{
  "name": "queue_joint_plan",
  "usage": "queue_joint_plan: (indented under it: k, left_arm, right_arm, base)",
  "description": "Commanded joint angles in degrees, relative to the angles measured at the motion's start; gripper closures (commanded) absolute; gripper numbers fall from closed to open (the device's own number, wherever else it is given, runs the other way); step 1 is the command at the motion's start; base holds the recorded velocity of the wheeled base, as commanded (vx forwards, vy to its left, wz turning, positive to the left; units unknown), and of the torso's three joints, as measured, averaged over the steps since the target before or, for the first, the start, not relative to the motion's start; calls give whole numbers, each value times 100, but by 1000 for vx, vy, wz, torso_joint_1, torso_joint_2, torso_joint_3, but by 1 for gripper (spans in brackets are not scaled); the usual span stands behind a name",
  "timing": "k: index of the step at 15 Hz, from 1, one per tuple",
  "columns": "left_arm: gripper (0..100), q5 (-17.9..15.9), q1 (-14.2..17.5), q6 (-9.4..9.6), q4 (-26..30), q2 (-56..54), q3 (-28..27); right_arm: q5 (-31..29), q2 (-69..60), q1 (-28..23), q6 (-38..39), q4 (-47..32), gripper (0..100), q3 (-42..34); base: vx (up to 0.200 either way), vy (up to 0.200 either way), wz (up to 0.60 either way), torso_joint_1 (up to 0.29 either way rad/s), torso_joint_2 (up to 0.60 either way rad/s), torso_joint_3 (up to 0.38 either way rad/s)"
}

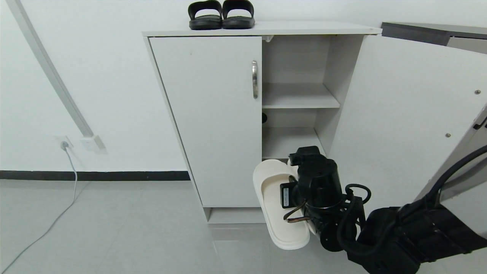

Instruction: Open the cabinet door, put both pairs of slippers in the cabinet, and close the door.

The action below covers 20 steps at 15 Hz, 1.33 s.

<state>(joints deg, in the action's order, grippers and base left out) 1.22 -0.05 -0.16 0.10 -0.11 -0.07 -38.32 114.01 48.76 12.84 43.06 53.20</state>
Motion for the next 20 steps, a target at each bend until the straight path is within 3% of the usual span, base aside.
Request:
queue_joint_plan:
  k: [1,20]
  left_arm:
    - [100,1,5,-2,-1,11,-1]
    - [100,1,5,7,-1,11,-1]
  right_arm:
    - [-1,104,-25,0,45,100,-3]
    - [-150,526,-429,-18,203,100,138]
  base:
    - [0,0,0,0,0,0]
    - [0,0,0,1,0,-19]
